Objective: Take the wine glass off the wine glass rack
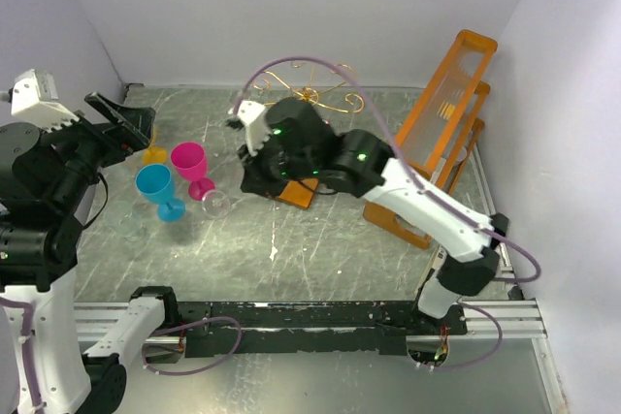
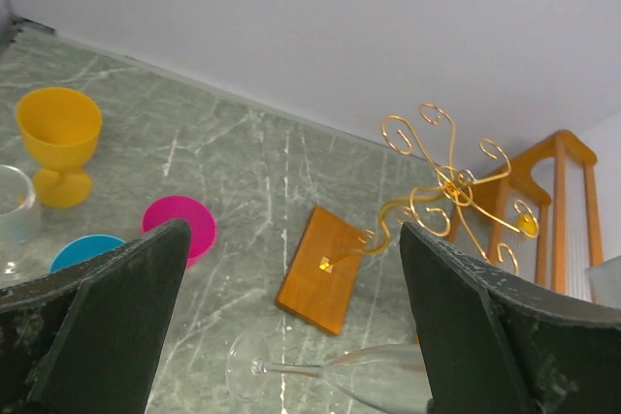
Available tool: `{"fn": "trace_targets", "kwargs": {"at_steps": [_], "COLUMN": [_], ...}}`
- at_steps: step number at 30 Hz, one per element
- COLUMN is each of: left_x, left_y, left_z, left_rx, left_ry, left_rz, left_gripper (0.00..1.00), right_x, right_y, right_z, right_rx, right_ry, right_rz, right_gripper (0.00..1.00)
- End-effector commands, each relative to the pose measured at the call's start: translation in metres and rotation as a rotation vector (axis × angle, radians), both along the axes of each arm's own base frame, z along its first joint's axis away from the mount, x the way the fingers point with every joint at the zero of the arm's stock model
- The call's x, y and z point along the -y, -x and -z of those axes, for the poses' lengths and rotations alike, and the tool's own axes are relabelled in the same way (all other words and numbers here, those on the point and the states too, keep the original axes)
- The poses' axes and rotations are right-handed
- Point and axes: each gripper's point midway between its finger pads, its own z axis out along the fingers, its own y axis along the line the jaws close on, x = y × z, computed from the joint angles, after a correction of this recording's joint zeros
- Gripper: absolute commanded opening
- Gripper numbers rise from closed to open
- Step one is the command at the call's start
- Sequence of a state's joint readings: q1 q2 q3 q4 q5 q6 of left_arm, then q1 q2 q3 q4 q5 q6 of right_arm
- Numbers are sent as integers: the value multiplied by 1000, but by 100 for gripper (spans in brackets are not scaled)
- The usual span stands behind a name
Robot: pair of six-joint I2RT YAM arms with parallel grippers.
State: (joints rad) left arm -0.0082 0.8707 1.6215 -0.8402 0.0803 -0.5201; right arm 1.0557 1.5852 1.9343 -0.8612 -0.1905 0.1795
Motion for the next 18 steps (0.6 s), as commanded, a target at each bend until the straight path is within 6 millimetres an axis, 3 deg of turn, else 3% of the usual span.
{"fn": "trace_targets", "kwargs": {"at_steps": [1, 11, 12, 18], "left_x": [-22, -55, -57, -60], "left_y": [13, 32, 34, 36], "left_z": [-8, -8, -9, -10], "left_rx": [37, 41, 42, 47], "left_ry": [-47, -49, -53, -75], "left_rz": [-115, -301, -312, -323], "left_gripper": [100, 97, 97, 97], "right_x": [10, -29, -36, -46], "right_y": [-22, -33, -34, -39], "right_z": [26, 88, 104, 130], "right_rx": [111, 58, 38, 19], "right_ry": [252, 439, 466, 526], "right_rz": [131, 118, 111, 122], "right_gripper": [0, 0, 0, 0]}}
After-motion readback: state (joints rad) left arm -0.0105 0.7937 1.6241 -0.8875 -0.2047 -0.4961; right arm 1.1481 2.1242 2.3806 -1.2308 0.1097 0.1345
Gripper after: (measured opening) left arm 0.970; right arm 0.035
